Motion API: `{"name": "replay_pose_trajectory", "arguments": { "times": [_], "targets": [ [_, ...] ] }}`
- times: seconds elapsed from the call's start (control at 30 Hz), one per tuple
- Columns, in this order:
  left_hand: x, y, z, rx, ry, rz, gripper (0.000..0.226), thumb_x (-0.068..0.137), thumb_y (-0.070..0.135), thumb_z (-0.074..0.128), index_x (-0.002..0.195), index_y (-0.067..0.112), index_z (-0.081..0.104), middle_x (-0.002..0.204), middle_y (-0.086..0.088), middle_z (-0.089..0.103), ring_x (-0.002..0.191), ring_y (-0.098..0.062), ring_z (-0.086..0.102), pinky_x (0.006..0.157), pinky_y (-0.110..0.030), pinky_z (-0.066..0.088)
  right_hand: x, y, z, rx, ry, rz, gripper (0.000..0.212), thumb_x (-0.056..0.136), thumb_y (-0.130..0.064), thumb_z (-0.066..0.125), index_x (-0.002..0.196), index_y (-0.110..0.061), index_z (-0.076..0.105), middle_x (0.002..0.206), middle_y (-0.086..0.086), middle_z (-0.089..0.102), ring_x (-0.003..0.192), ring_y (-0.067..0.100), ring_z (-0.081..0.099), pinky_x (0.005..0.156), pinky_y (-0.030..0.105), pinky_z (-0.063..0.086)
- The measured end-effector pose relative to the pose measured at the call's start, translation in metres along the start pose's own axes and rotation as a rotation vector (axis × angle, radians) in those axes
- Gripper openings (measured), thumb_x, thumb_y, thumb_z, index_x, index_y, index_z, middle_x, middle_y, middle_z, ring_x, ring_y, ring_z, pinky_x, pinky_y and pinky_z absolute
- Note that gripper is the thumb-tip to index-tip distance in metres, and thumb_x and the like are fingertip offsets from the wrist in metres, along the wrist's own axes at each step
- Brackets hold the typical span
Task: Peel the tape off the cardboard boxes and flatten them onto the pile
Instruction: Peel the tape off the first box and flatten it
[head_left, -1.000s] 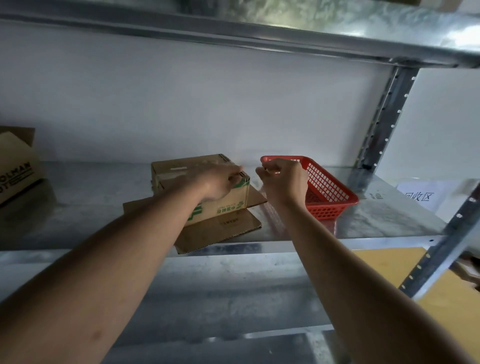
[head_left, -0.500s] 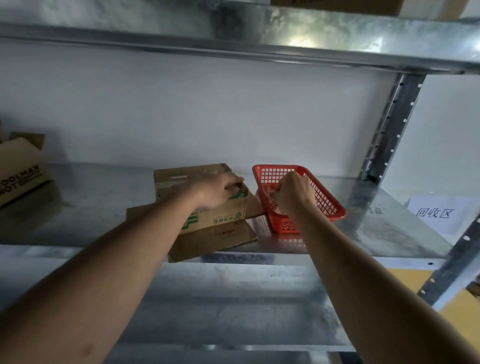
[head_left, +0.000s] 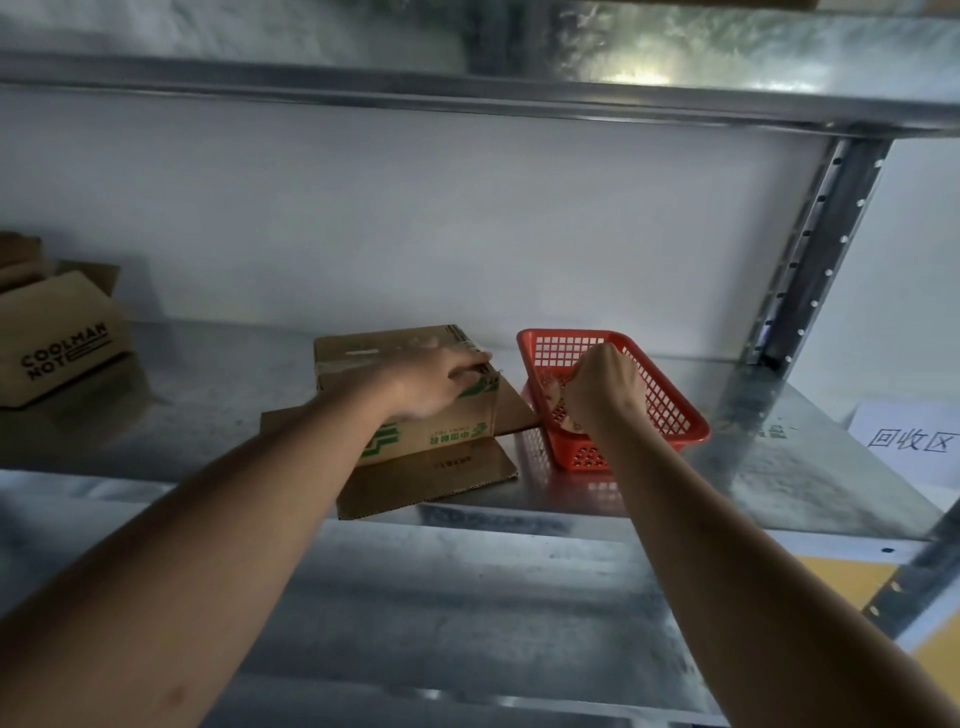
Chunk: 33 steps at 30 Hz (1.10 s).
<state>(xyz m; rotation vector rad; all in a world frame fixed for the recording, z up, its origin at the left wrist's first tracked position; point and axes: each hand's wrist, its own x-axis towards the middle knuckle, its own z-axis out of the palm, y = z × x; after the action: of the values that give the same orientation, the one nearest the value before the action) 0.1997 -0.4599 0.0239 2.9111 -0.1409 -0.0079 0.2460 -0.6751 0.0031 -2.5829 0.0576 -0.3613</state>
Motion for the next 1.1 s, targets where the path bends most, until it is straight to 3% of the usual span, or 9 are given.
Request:
{"name": "replay_pose_trajectory", "arguments": {
  "times": [0.23,0.37,0.5,0.6,0.7,0.77,0.87,1.0,1.1],
  "targets": [
    [0.002,-0.006,-0.001,-0.057,-0.006,0.003,0.058,0.106,0.056,0.039,0.161,0.047,0.022,0.171,-0.011,0.02,0.153,-0.035,0.029,0.114,-0.046,0.037,-0.005,-0.02,-0.005,0.065,0.124,-0.281,0.023,0.093,-0.002,0.058,0.108,-0.008,0.074,0.11,0.013,0.069,0.082,0.026,0.067,0.068,0.04,0.062],
    [-0.002,-0.014,-0.007,-0.119,0.024,-0.012,0.053,0.102,0.061,0.051,0.147,0.034,0.048,0.136,0.003,0.063,0.102,-0.012,0.063,0.075,-0.032,0.049,-0.007,-0.033,0.005,0.061,0.047,-0.521,0.024,0.097,-0.013,0.063,0.117,-0.016,0.076,0.119,0.008,0.073,0.097,0.025,0.069,0.072,0.034,0.06],
    [-0.011,-0.027,-0.021,-0.091,-0.014,-0.066,0.052,0.097,0.073,0.046,0.129,0.034,0.06,0.107,0.006,0.068,0.089,-0.013,0.066,0.067,-0.033,0.049,-0.005,-0.045,0.023,0.07,-0.082,-0.611,0.02,0.1,-0.024,0.065,0.117,-0.019,0.074,0.117,0.003,0.073,0.086,0.015,0.063,0.049,0.013,0.041],
    [-0.016,-0.041,-0.028,-0.071,0.012,-0.071,0.04,0.104,0.057,0.048,0.135,0.035,0.06,0.113,0.005,0.067,0.093,-0.013,0.065,0.075,-0.037,0.053,0.001,-0.056,0.034,0.112,-0.171,-0.582,0.015,0.102,-0.021,0.062,0.112,-0.015,0.073,0.114,0.005,0.074,0.079,0.014,0.064,0.044,0.014,0.047],
    [-0.019,-0.056,-0.031,-0.085,0.01,-0.045,0.041,0.107,0.049,0.048,0.144,0.034,0.057,0.127,0.004,0.062,0.105,-0.015,0.062,0.092,-0.043,0.054,0.005,-0.069,0.04,0.226,-0.225,-0.46,0.034,0.099,-0.015,0.064,0.132,-0.015,0.063,0.122,0.002,0.07,0.08,0.01,0.06,0.04,0.01,0.043],
    [-0.019,-0.067,-0.031,-0.076,-0.004,-0.004,0.044,0.107,0.051,0.045,0.147,0.035,0.054,0.136,0.003,0.057,0.11,-0.016,0.06,0.092,-0.04,0.053,0.005,-0.078,0.043,0.316,-0.283,-0.359,0.051,0.098,-0.019,0.064,0.147,-0.02,0.051,0.126,0.0,0.063,0.083,0.012,0.061,0.045,0.015,0.05],
    [-0.016,-0.083,-0.032,-0.02,-0.025,0.033,0.048,0.107,0.053,0.042,0.151,0.036,0.048,0.146,0.006,0.049,0.117,-0.016,0.056,0.092,-0.036,0.051,0.004,-0.092,0.047,0.426,-0.377,-0.186,0.051,0.101,-0.023,0.06,0.151,-0.024,0.047,0.132,0.003,0.061,0.091,0.014,0.065,0.065,0.028,0.061],
    [-0.01,-0.102,-0.038,0.008,-0.017,-0.019,0.062,0.103,0.066,0.036,0.158,0.039,0.033,0.155,0.011,0.035,0.122,-0.016,0.051,0.087,-0.035,0.045,0.001,-0.108,0.052,0.644,-0.448,-0.086,0.027,0.098,-0.008,0.065,0.124,-0.011,0.071,0.103,0.007,0.076,0.083,0.021,0.077,0.073,0.033,0.065],
    [-0.009,-0.104,-0.039,0.119,0.004,-0.023,0.09,0.079,0.098,0.024,0.154,0.048,0.034,0.139,0.009,0.035,0.092,-0.012,0.052,0.07,-0.031,0.042,-0.009,-0.117,0.055,0.756,-0.43,-0.107,0.009,0.09,-0.006,0.078,0.098,-0.008,0.081,0.078,0.006,0.078,0.069,0.018,0.078,0.062,0.025,0.063]
  ]
}}
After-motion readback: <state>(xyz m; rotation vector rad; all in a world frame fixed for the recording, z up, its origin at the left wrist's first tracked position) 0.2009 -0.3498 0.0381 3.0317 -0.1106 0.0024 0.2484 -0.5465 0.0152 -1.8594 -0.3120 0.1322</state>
